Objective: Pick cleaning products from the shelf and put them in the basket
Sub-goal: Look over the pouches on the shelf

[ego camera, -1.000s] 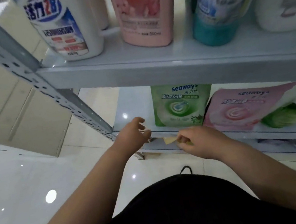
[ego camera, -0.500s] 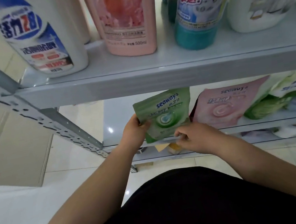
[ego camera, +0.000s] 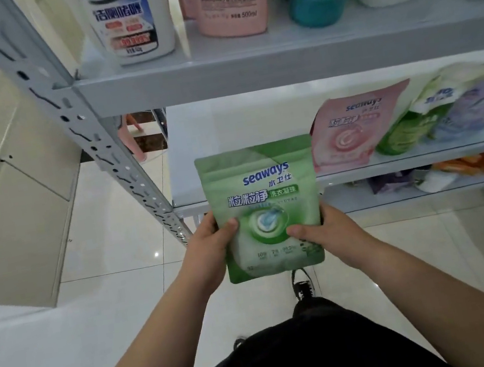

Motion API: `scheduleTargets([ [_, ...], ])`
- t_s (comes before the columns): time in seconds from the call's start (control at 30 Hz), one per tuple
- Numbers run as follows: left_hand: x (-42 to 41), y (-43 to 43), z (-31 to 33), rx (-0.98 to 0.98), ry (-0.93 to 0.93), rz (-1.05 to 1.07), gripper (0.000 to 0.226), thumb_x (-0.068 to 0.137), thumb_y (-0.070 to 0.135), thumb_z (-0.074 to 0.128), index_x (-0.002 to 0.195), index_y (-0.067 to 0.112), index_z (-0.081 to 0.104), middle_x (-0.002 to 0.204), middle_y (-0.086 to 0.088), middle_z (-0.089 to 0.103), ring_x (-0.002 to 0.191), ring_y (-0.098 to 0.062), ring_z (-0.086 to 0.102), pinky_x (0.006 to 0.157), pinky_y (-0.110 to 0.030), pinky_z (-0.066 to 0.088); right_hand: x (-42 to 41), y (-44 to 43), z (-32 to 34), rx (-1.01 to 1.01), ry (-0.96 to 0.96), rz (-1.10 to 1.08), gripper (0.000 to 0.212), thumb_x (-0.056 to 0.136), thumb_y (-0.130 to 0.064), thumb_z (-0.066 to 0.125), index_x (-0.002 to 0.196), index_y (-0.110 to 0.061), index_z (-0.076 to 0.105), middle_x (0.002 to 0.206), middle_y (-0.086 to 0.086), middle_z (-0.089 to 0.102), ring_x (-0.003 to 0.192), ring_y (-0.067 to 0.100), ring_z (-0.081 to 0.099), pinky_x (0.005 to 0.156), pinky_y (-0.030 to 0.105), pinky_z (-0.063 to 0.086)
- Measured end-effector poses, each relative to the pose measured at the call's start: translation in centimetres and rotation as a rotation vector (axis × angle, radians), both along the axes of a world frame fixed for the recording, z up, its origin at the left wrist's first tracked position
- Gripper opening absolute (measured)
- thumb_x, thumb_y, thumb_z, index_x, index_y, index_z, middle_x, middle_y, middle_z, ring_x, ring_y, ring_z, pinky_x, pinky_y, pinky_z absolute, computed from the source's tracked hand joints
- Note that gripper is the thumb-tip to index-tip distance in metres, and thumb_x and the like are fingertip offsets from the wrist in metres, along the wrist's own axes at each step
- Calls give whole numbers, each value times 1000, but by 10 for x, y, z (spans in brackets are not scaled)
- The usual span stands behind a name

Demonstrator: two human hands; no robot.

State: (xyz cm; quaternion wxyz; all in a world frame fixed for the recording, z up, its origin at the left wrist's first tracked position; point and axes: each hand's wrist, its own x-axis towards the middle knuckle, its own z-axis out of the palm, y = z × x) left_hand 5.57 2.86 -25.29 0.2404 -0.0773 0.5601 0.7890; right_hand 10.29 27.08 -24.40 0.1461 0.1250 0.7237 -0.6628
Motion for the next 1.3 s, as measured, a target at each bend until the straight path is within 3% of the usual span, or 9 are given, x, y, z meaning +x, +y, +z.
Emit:
scheduleTargets([
  [0.23, 35, 1, 2, -264, -78, -83, 63, 71, 55, 77, 123, 22, 65, 110, 1, 79, 101, -22, 76, 81, -39, 62, 21, -13, 13, -196, -55, -192, 29, 87, -22, 80, 114, -23, 71, 111, 6, 79, 98, 24, 77, 81, 41, 62],
  [0.4, 52, 13, 7, -222, -203, 157, 38, 89, 51, 71, 110, 19, 71, 94, -2, 79, 75, -21, 76, 54, -32, 57, 32, 1, 33, -452, -182, -68, 51, 84, -48, 66, 124, -17, 69, 117, 6, 76, 102, 24, 74, 77, 39, 61],
  [0.63, 106, 110, 20, 414, -723, -57, 24, 88, 25, 48, 79, 6, 61, 55, -6, 53, 40, -19, 50, 27, -14, 31, 69, 47, 28, -457, -227, 44, 62, 76, -38, 86, 129, -19, 61, 120, 0, 69, 110, 17, 62, 89, 36, 50],
  [0.73, 134, 153, 22, 537, -770, -262, 16, 78, 16, 66, 74, 1, 65, 56, -8, 54, 41, -19, 53, 30, -14, 32, 90, 66, 20, -579, -248, 70, 80, 56, -50, 97, 118, -14, 64, 81, 2, 64, 70, 13, 56, 68, 28, 53],
  [0.83, 149, 178, 18, 487, -604, -391, 39, 60, 28, 97, 82, 6, 73, 71, -9, 64, 56, -21, 62, 39, -17, 43, 107, 91, 18, -589, -218, 69, 78, 59, -42, 94, 123, -12, 60, 84, 5, 68, 58, 16, 55, 50, 25, 49],
  [0.93, 164, 176, 9, 368, -579, -235, 55, 80, 37, 83, 124, 7, 69, 124, -20, 68, 107, -39, 67, 86, -45, 61, 118, 119, 15, -598, -147, 77, 57, 76, -20, 85, 128, -13, 63, 118, 10, 75, 94, 28, 74, 69, 31, 59],
  [1.0, 170, 164, -13, 86, -564, -135, 54, 98, 23, 56, 147, 3, 50, 152, -24, 49, 133, -44, 51, 114, -64, 38, 122, 136, 12, -578, -105, 81, 55, 78, -14, 82, 129, -10, 63, 128, 13, 72, 117, 31, 70, 90, 38, 59],
  [1.1, 177, 162, -9, -273, -400, -139, 55, 86, 22, 81, 131, -2, 62, 134, -29, 62, 117, -40, 65, 103, -63, 47, 127, 153, 10, -501, -79, 107, 66, 69, -22, 88, 128, -9, 62, 127, 12, 72, 120, 31, 68, 97, 42, 57],
  [1.3, 181, 167, 19, 143, -439, -167, 63, 95, 63, 54, 140, 20, 62, 141, -17, 62, 115, -42, 67, 81, -52, 57, 128, 182, 6, -458, -61, -16, 61, 62, -21, 94, 117, -15, 67, 116, 8, 77, 107, 27, 74, 81, 33, 62],
])
